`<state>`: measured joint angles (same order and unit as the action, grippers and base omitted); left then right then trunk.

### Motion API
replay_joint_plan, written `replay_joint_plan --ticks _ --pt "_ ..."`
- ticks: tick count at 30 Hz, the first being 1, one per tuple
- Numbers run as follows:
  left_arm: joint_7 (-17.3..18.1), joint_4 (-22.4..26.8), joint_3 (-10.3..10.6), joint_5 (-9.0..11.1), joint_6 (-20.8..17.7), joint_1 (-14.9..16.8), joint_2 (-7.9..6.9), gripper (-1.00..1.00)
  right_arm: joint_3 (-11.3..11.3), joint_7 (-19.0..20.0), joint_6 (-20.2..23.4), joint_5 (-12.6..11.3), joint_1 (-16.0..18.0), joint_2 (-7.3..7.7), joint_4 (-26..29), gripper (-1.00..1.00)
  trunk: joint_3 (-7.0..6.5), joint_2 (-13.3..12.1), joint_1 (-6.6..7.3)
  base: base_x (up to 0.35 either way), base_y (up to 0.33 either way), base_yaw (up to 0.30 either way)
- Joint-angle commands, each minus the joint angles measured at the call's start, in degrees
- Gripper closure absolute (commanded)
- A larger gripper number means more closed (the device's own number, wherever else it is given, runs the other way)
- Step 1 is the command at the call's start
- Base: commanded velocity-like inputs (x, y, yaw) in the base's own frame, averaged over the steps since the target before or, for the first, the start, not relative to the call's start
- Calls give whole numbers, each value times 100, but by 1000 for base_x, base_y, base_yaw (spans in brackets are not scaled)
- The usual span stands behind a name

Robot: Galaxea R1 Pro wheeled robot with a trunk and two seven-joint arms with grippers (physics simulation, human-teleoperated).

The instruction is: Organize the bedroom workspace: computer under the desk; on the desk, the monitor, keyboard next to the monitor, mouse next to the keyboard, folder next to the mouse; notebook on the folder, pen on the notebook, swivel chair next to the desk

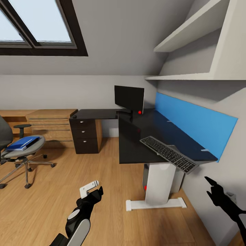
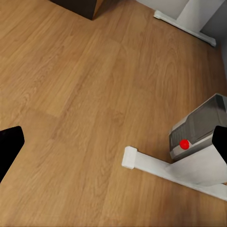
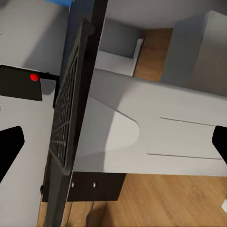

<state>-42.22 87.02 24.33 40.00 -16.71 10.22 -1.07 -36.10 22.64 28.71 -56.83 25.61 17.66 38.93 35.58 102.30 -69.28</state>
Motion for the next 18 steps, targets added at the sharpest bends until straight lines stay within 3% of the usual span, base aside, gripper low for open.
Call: replay_joint_plan --ticks 1,8,12,18 --pt "-36 8 15 25 -17 6 -6 -100 -17 8 56 -34 6 -7 50 -100 6 3 1 0 0 0" --pt "-11 -40 13 46 -20 6 -15 -100 -4 -24 254 -62 25 -13 180 -100 6 3 1 0 0 0" --pt "2 -105 14 43 -16 6 -16 -100 -2 -228 500 -80 40 -7 169 -100 6 3 1 25 0 0" --pt "3 -110 19 43 -16 6 -16 -100 -2 -274 725 -355 41 0 168 -100 6 3 1 224 0 0"
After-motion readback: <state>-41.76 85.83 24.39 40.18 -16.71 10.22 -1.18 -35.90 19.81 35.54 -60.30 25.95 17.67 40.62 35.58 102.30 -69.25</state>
